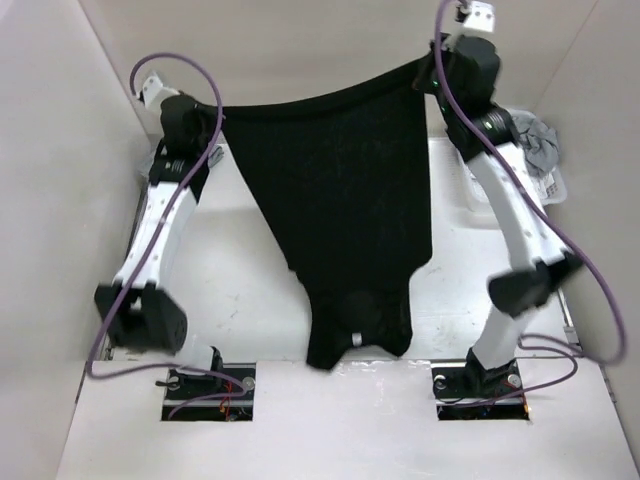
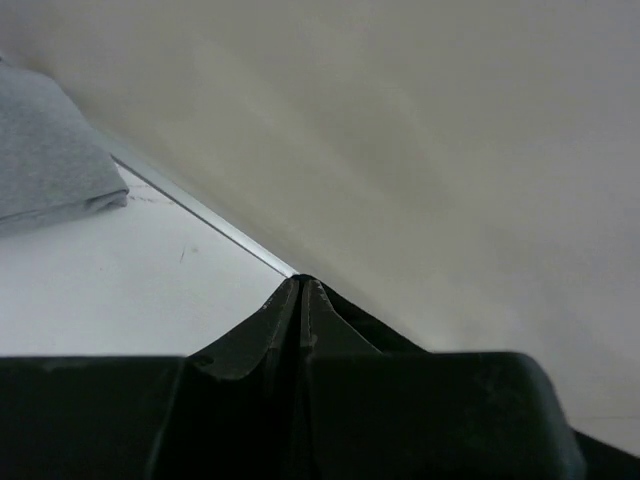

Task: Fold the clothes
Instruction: Flatten the tank top out, then fold the tank top

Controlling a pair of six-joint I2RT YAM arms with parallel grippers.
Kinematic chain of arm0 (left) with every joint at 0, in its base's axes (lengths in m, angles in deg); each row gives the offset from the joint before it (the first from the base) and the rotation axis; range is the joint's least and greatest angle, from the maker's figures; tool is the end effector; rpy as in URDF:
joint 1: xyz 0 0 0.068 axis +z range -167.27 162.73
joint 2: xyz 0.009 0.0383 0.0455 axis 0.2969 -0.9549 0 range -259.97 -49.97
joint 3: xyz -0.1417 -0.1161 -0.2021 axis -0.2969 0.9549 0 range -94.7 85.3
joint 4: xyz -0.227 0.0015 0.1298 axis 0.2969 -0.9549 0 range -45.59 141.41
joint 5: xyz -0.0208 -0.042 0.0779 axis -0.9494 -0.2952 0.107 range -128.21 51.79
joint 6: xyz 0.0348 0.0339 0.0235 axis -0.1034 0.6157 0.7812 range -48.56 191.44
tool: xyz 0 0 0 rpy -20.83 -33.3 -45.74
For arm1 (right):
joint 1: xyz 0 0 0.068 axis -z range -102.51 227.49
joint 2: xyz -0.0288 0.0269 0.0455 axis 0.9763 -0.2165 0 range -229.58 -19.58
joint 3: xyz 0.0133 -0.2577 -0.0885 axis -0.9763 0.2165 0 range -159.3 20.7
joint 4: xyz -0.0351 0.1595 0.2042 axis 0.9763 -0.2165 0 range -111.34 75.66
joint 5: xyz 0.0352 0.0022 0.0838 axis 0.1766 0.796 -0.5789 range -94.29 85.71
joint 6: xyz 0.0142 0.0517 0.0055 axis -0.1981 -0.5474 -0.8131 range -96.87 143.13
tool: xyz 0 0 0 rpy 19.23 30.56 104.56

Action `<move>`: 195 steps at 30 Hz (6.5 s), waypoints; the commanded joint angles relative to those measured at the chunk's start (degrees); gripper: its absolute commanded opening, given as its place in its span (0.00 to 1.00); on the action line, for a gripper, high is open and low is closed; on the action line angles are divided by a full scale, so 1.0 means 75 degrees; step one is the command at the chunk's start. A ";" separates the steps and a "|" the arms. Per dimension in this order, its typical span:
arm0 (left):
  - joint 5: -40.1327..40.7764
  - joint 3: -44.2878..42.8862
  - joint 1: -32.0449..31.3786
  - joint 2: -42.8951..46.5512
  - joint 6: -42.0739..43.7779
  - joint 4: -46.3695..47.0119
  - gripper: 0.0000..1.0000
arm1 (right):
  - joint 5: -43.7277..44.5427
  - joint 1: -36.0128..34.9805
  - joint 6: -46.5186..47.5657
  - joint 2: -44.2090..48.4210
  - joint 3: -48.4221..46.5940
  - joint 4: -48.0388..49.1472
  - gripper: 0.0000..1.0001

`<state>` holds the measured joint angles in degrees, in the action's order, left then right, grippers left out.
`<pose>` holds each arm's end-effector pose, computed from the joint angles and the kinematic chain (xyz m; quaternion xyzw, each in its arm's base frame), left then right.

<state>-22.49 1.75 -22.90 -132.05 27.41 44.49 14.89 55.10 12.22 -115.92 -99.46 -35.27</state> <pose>0.3341 -0.0232 0.4309 -0.3279 0.6619 -0.1879 0.6473 0.3340 0.1251 0.5352 0.0522 0.6881 0.0948 0.7175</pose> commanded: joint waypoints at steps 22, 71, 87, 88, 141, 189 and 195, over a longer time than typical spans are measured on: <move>-0.0117 0.0245 0.0266 0.2502 0.0516 0.0675 0.02 | -0.1620 0.0052 -0.1134 0.2972 0.2067 -0.0095 0.00; -0.0081 -0.1471 -0.0334 -0.4490 -0.0656 0.1380 0.35 | -0.3611 0.1820 -0.3466 -0.3361 0.1105 0.0788 0.28; -0.1509 0.6253 -0.0041 -0.0925 -0.1910 0.4705 0.41 | -0.2640 0.0496 -0.3841 0.0831 0.9303 0.4547 0.00; -0.1685 0.6207 0.0006 -0.1112 -0.2038 0.4858 0.41 | -0.2581 0.0461 -0.3888 0.0995 0.9573 0.4641 0.00; -0.1558 0.6136 0.0112 -0.3047 -0.3071 0.5985 0.15 | -0.1983 0.0894 -0.5868 -0.0139 1.0584 0.5567 0.35; -0.1464 0.5384 -0.0005 0.7466 -0.1148 -0.1177 0.00 | 0.3192 -0.4878 -0.2974 0.7245 0.7980 -0.0787 0.00; -0.1405 0.6440 0.0112 0.5056 -0.1383 0.0766 0.00 | -0.1099 -0.1044 -0.3278 0.4999 0.9341 0.1895 0.00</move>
<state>-33.72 47.85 -22.55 -87.11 17.81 41.13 23.80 39.56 -12.20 -71.04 -31.90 -33.44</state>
